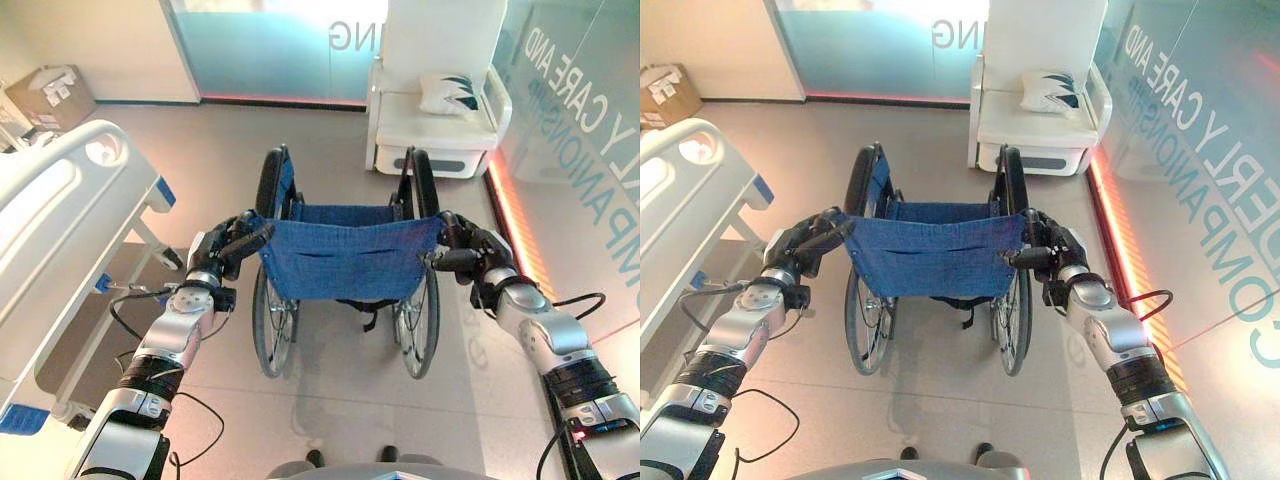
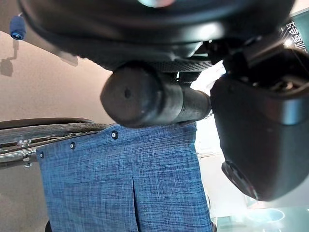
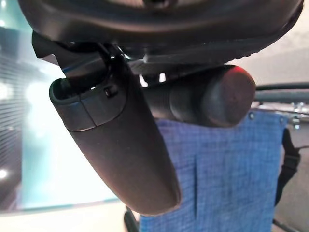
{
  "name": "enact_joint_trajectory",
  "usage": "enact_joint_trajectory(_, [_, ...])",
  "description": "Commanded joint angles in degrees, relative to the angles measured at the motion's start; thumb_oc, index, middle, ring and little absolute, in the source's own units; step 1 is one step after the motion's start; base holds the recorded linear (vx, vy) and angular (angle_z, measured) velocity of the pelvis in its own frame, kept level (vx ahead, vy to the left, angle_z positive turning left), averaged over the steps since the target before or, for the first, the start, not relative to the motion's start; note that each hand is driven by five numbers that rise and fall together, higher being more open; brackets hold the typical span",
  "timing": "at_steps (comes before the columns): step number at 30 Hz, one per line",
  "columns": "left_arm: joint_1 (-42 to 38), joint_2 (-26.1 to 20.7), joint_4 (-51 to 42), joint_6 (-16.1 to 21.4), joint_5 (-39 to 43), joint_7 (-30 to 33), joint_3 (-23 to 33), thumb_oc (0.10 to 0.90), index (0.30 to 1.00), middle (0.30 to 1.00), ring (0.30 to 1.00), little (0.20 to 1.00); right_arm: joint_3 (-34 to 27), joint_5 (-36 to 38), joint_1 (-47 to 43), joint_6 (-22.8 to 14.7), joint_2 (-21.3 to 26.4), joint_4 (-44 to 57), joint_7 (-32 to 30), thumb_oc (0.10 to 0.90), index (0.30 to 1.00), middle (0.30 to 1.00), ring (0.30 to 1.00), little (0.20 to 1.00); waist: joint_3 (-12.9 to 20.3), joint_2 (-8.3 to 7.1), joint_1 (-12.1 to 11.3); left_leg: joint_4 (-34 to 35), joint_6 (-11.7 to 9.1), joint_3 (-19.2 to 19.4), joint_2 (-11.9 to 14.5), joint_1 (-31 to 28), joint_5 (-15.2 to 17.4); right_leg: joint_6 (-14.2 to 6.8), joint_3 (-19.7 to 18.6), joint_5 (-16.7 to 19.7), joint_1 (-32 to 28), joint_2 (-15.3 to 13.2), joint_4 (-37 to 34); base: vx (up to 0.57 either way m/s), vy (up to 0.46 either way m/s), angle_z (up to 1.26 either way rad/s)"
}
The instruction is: Push the wheelchair next to the bed
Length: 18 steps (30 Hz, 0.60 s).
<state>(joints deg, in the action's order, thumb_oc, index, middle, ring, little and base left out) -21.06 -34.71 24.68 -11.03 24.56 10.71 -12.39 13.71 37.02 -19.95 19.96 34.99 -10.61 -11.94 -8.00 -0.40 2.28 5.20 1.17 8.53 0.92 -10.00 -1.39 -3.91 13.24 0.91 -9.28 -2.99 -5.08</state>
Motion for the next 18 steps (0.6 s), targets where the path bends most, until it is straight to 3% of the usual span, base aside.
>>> enact_joint_trajectory(1, [-5.9,-4.5,-2.5,4.1,0.2,0.1,2.1,0.8,0.9,0.9,0.9,0.9,-2.4,4.3,-3.4,-4.5,0.9,10.1,4.9,0.8,0.9,0.9,0.9,0.9,3.5,-0.79,0.0,-0.2,-2.0,3.1,-1.4,1.2,1.3,-1.5,0.3,-0.4,1.0,0.8,2.2,0.0,0.0,0.0])
enact_joint_trajectory(7, [-5.3,-5.0,-3.0,4.4,0.2,0.1,2.4,0.8,0.9,0.9,0.9,0.9,-2.4,6.4,-1.8,0.1,1.7,9.4,6.0,0.8,0.9,0.9,0.9,0.9,3.4,-0.93,0.1,-0.2,-2.2,3.3,-1.2,1.3,1.1,-1.5,0.4,-0.4,1.0,0.8,2.2,0.0,0.0,0.0])
enact_joint_trajectory(18, [-5.2,-6.2,-3.7,4.8,1.1,0.2,2.1,0.8,0.9,0.9,0.9,0.9,-1.6,8.9,-0.4,3.4,3.8,6.9,9.2,0.8,0.9,0.9,0.9,0.9,2.8,-1.42,0.1,-0.2,-2.4,3.3,-0.8,1.3,0.7,-1.3,0.8,-0.7,0.9,1.1,2.7,0.0,0.0,0.0])
